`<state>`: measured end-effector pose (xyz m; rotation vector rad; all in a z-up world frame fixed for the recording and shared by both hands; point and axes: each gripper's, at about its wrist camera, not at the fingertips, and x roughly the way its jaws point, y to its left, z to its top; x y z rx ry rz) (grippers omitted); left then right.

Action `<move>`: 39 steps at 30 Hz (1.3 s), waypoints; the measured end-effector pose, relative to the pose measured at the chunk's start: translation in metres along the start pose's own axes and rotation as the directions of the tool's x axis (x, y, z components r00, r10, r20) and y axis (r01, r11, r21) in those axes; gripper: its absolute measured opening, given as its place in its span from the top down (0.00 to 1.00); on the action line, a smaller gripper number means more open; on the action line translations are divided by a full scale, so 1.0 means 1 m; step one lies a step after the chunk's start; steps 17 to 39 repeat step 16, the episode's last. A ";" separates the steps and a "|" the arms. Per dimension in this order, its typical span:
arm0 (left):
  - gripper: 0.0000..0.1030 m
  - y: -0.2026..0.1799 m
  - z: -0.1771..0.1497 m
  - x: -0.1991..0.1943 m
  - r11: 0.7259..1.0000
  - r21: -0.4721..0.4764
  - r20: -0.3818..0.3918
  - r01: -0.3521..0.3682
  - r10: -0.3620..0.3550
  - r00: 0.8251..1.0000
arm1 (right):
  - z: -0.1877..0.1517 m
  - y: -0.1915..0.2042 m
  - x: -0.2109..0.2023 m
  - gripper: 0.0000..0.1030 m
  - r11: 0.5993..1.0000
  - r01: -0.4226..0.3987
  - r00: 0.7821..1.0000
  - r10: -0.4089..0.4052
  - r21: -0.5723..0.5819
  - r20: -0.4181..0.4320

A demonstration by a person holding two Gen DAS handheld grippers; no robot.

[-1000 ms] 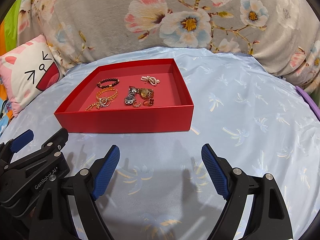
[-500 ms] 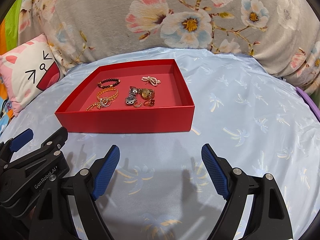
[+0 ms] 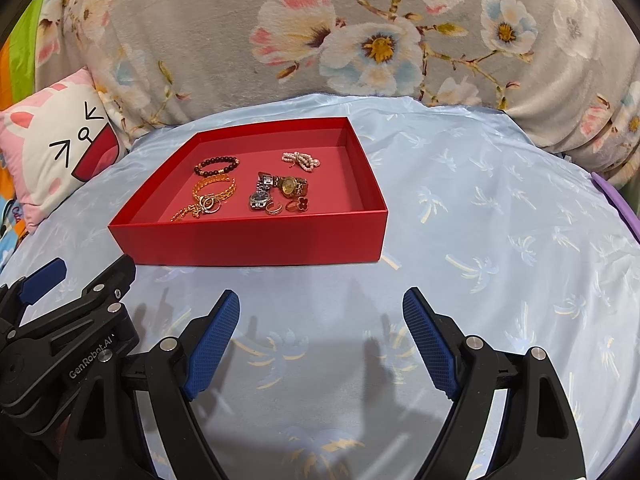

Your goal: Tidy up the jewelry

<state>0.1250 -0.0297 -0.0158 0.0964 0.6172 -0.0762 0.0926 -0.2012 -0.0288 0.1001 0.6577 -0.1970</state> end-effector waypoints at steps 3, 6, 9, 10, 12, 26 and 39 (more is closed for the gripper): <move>0.22 -0.001 0.000 0.000 1.000 0.004 0.002 -0.012 0.012 1.000 | 0.000 0.000 0.000 0.20 1.000 0.000 1.000 0.000 -0.001 0.001; 0.22 -0.003 -0.001 0.000 1.000 0.008 0.004 -0.017 0.017 1.000 | 0.000 0.000 0.000 0.20 1.000 -0.001 1.000 0.001 0.000 0.000; 0.22 -0.003 -0.001 0.000 1.000 0.008 0.003 -0.020 0.020 1.000 | 0.000 0.000 0.000 0.20 1.000 -0.001 1.000 0.001 -0.001 -0.001; 0.22 -0.003 -0.001 0.000 1.000 0.008 0.002 -0.024 0.024 1.000 | 0.000 0.000 0.000 0.20 1.000 0.001 1.000 -0.001 -0.002 -0.001; 0.22 -0.002 -0.001 0.000 1.000 0.001 0.001 -0.027 0.027 1.000 | 0.000 0.001 0.001 0.19 1.000 0.007 1.000 -0.007 -0.010 -0.001; 0.22 0.000 -0.002 -0.001 1.000 -0.011 0.002 -0.022 0.022 1.000 | -0.002 -0.001 0.001 0.17 1.000 0.014 1.000 -0.014 -0.013 0.002; 0.22 0.000 -0.002 -0.001 1.000 -0.011 0.002 -0.022 0.022 1.000 | -0.002 -0.001 0.001 0.17 1.000 0.014 1.000 -0.014 -0.013 0.002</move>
